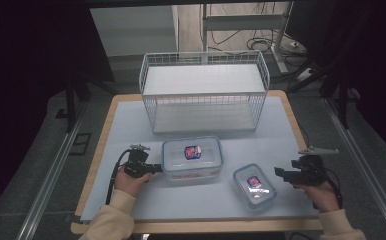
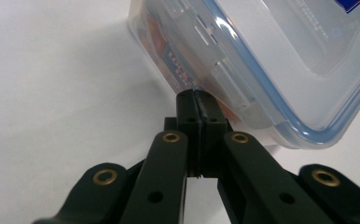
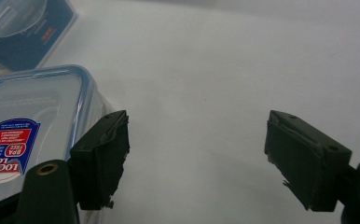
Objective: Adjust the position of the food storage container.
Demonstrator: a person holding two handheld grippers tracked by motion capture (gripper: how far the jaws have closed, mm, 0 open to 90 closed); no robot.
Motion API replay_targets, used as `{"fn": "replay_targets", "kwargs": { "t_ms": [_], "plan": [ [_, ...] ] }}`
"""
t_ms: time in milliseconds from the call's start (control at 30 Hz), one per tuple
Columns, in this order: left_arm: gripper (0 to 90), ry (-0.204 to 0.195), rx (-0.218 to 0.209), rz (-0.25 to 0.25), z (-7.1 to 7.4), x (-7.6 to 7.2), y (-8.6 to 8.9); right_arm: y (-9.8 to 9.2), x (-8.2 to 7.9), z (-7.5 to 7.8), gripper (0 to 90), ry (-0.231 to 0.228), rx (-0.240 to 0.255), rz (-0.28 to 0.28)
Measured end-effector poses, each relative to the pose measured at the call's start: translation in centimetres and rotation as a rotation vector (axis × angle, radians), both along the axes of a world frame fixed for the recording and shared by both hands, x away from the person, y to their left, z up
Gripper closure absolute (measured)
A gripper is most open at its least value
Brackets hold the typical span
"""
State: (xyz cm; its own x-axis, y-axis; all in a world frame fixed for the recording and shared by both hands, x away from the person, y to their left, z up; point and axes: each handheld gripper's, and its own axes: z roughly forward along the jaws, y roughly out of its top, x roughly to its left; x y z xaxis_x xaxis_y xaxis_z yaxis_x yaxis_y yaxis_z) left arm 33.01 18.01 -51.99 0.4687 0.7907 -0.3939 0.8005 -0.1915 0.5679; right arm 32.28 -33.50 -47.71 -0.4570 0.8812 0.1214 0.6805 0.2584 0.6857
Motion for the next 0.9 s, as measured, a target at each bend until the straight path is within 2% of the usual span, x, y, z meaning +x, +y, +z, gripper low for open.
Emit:
{"fn": "replay_targets", "kwargs": {
  "t_ms": [167, 433, 733, 900],
  "plan": [
    [89.9, -0.009, 0.004, -0.010, 0.1, 0.7, -1.1, 0.0, 0.0, 0.0, 21.7, -0.001, -0.003, 0.004],
    [90.0, -0.012, -0.008, -0.011, 0.0, 1.2, -1.9, -0.1, 0.0, 0.0, 21.7, -0.002, -0.001, -0.001],
    [89.9, -0.016, -0.011, -0.019, 0.0, 1.3, -2.0, -0.1, 0.2, -0.2, 21.7, 0.002, -0.003, 0.003],
    [89.6, -0.032, -0.027, -0.017, 0.2, 1.2, -1.4, -0.1, 0.3, 0.1, 22.0, -0.020, 0.019, 0.004]
  ]
}}
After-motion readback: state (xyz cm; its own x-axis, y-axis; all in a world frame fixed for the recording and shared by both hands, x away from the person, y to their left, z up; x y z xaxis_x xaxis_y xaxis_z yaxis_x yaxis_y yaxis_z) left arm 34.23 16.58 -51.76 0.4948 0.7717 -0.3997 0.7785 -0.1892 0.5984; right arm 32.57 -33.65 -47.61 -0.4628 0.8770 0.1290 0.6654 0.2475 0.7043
